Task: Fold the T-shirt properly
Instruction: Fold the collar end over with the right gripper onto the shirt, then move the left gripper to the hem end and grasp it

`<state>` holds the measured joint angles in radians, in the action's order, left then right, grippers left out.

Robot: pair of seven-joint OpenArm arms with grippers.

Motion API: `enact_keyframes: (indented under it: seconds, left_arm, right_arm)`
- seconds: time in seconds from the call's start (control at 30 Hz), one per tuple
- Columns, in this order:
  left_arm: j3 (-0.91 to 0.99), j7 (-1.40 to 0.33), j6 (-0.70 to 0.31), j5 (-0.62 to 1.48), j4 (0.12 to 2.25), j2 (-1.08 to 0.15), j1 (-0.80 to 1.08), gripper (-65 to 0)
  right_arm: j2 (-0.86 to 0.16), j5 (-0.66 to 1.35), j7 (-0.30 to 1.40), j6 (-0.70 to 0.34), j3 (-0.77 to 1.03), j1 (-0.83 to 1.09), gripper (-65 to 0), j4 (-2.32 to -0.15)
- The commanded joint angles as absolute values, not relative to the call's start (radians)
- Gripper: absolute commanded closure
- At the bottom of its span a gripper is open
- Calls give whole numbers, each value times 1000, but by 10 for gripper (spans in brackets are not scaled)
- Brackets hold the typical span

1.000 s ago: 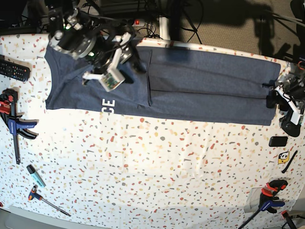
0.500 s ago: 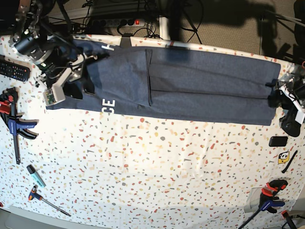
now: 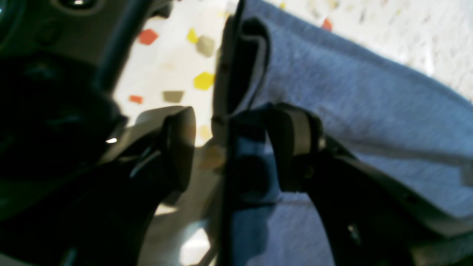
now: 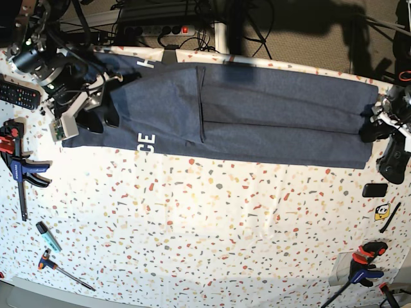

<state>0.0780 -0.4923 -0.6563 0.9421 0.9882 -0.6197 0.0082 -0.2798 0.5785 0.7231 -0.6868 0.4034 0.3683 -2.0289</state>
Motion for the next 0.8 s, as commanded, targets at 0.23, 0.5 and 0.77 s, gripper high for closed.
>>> enact_keyframes:
  seconds: [0.23,0.5,0.77]
  left_arm:
    - [78,-577,-698,960,992,-598,0,-330]
    - [78,-583,-698,962,992,-599,3,-77]
    - [123,-572,-698,962,993,-607,-1,0]
  right_arm:
    - [-291,606,716,-698,408,363,-222,-2048]
    - [-291,606,716,-698,408,363,-222,-2048]
    - [-291,607,715,-698,408,363,-221,-2048]
